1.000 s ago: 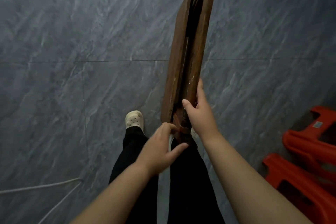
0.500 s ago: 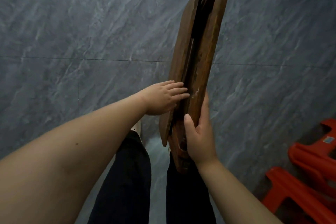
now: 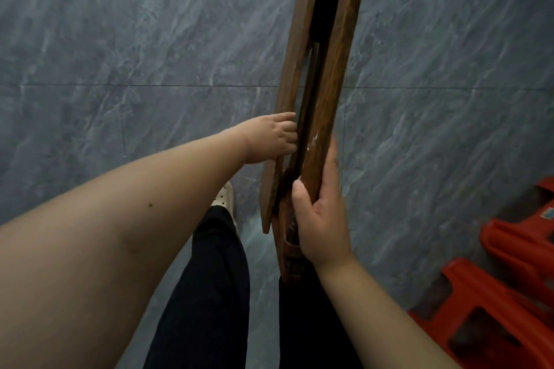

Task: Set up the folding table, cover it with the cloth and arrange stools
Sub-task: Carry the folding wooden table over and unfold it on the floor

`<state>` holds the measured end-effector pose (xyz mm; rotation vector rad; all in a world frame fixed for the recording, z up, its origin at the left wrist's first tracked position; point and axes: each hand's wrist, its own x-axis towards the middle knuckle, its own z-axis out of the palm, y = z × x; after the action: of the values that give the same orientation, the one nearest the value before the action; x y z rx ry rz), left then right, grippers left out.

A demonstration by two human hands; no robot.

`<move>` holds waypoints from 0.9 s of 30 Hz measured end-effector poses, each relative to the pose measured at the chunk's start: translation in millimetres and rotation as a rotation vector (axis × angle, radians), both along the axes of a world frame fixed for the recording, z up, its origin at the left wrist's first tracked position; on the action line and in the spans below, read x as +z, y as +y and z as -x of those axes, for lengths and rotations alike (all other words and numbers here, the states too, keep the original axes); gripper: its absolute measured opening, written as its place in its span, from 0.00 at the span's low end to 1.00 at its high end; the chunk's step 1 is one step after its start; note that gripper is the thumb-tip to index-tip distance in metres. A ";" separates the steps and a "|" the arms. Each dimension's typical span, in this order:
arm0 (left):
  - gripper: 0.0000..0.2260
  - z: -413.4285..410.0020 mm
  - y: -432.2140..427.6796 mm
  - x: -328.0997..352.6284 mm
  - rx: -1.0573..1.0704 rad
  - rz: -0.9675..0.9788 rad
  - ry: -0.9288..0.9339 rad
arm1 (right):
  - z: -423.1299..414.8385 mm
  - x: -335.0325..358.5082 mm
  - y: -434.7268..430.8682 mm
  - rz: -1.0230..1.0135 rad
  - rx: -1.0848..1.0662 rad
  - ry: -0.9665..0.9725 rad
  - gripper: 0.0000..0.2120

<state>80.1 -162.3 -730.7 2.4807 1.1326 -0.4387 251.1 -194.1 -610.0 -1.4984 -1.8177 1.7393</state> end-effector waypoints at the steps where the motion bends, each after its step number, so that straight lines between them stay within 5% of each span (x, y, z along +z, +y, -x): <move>1: 0.19 1.9 -0.9 0.1 -0.004 0.004 0.004 | 0.4 -0.1 -0.7 -0.009 0.009 -0.009 0.33; 15: 0.15 85.3 -20.8 61.9 -0.186 0.133 0.251 | 27.2 12.0 -13.0 -0.003 0.033 0.008 0.33; 27: 0.12 186.9 -77.7 124.1 -0.077 0.198 0.304 | 98.2 5.7 -49.8 -0.045 0.099 -0.054 0.34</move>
<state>-106.8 -239.9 -606.6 2.3423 1.0456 -0.9296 152.8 -243.9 -604.2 -1.4747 -1.9761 1.7052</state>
